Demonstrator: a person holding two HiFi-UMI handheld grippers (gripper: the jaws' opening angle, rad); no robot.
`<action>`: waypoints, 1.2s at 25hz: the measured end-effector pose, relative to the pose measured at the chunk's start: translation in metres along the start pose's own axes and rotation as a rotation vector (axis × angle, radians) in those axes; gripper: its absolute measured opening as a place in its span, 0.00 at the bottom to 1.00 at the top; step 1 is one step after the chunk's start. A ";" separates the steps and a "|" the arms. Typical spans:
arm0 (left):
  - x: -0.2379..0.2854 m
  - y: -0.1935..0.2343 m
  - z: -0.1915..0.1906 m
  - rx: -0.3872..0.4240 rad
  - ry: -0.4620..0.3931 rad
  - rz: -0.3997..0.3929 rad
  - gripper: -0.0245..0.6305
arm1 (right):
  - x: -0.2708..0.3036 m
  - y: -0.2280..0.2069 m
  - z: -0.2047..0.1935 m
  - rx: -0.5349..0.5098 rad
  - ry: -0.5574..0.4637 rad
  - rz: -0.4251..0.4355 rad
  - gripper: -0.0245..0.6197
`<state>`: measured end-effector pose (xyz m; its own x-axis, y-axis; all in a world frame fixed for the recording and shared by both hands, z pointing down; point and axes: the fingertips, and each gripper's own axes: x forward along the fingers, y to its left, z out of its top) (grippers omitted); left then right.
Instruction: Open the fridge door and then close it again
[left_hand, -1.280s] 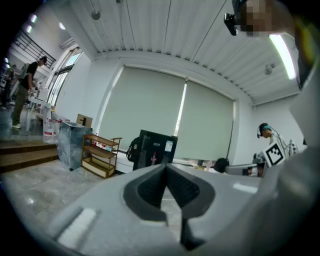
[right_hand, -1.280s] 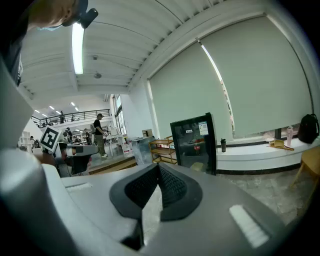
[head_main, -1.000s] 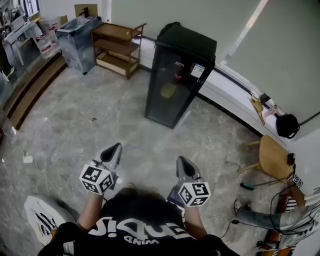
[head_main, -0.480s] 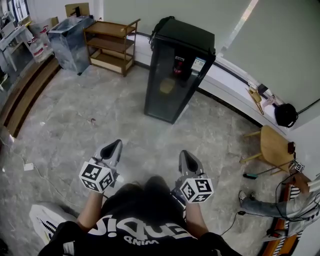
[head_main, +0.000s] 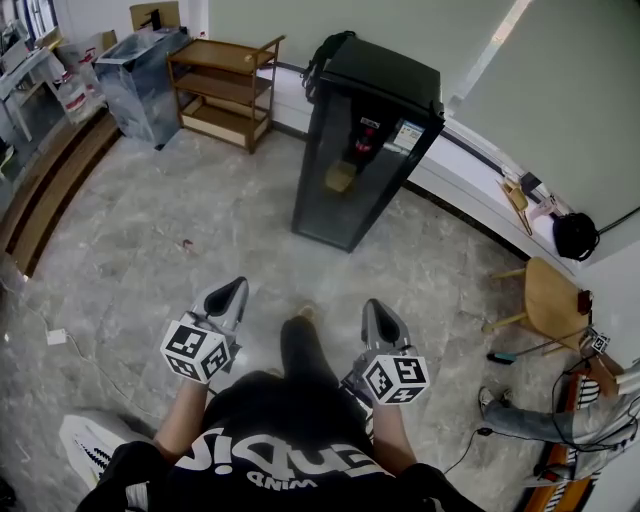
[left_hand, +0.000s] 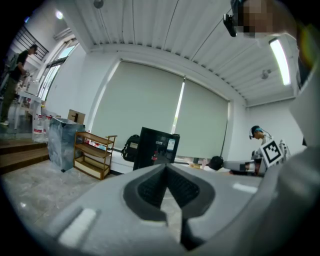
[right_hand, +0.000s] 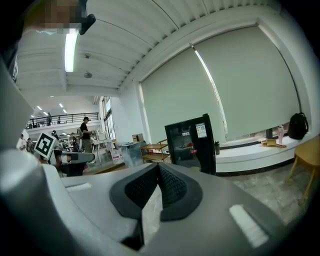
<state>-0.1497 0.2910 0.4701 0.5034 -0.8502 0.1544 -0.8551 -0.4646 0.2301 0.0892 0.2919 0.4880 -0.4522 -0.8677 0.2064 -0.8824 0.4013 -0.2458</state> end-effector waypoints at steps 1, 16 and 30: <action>0.005 0.005 0.001 -0.001 -0.001 0.001 0.04 | 0.007 -0.001 0.001 -0.001 0.000 0.003 0.03; 0.136 0.073 0.049 -0.017 -0.012 0.016 0.04 | 0.142 -0.067 0.052 -0.009 0.013 0.029 0.03; 0.292 0.126 0.111 -0.028 -0.029 0.059 0.04 | 0.272 -0.154 0.123 -0.011 0.023 0.062 0.03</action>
<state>-0.1246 -0.0435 0.4376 0.4483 -0.8827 0.1411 -0.8791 -0.4068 0.2484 0.1182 -0.0423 0.4652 -0.5085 -0.8343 0.2130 -0.8540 0.4572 -0.2481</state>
